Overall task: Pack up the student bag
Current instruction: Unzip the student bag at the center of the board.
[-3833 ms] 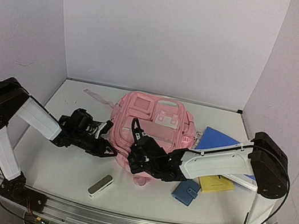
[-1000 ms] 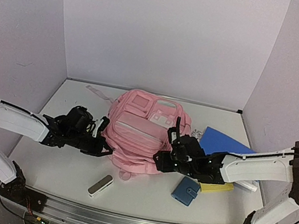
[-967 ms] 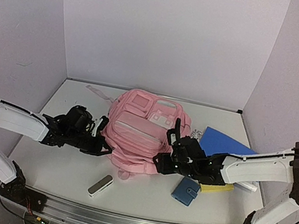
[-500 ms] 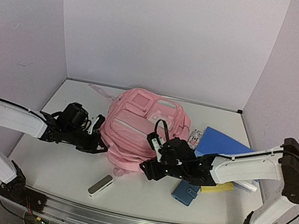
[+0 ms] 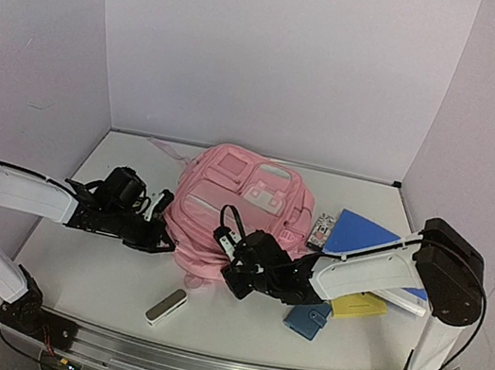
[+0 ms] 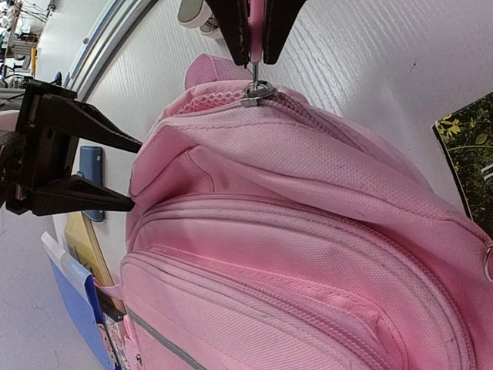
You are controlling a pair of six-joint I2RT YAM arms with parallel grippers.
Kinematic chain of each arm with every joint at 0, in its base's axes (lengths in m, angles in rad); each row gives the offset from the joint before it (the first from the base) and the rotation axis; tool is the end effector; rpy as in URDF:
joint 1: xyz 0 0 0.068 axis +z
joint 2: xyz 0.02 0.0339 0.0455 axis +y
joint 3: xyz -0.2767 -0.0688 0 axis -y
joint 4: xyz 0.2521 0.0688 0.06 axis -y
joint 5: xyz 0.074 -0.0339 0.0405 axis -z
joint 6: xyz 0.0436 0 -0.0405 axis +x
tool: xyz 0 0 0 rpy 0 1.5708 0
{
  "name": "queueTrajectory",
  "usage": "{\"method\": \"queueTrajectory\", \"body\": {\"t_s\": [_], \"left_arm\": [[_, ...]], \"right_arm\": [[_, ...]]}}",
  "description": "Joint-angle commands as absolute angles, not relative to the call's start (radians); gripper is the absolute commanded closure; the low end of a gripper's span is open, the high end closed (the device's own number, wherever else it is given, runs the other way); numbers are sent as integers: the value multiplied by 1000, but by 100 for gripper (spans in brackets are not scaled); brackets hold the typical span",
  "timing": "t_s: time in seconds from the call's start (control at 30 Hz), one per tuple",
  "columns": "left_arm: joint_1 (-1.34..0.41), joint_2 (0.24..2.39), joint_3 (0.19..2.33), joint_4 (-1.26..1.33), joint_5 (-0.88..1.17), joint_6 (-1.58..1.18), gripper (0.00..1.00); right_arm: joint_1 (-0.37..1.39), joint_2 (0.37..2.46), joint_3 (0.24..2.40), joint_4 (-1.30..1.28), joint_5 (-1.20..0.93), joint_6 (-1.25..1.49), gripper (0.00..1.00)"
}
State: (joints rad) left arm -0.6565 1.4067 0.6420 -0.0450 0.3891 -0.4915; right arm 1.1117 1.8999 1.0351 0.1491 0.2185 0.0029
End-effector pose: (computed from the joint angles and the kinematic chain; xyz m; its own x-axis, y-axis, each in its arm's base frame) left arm 0.2094 -0.1822 0.1725 -0.8700 0.1191 -0.4784 0.4099 0.7139 -0.5677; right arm 0.1887 0.3603 0.1460 -0.2931 -0.5865 -0.7550 -0.8018 0.5809 -0.1400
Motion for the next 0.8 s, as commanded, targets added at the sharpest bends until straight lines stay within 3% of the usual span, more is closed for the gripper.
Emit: {"method": "queueTrajectory", "body": {"t_s": [0.0, 0.23, 0.77], "left_arm": [[-660, 1413, 711, -95, 443, -447, 100], [-706, 1439, 736, -99, 457, -453, 100], [-855, 1588, 811, 79, 424, -594, 100]], "right_arm": [[1103, 1954, 1085, 198, 242, -26, 66], [1104, 1948, 1079, 293, 180, 55, 85], [1108, 1957, 1059, 448, 122, 153, 96]]}}
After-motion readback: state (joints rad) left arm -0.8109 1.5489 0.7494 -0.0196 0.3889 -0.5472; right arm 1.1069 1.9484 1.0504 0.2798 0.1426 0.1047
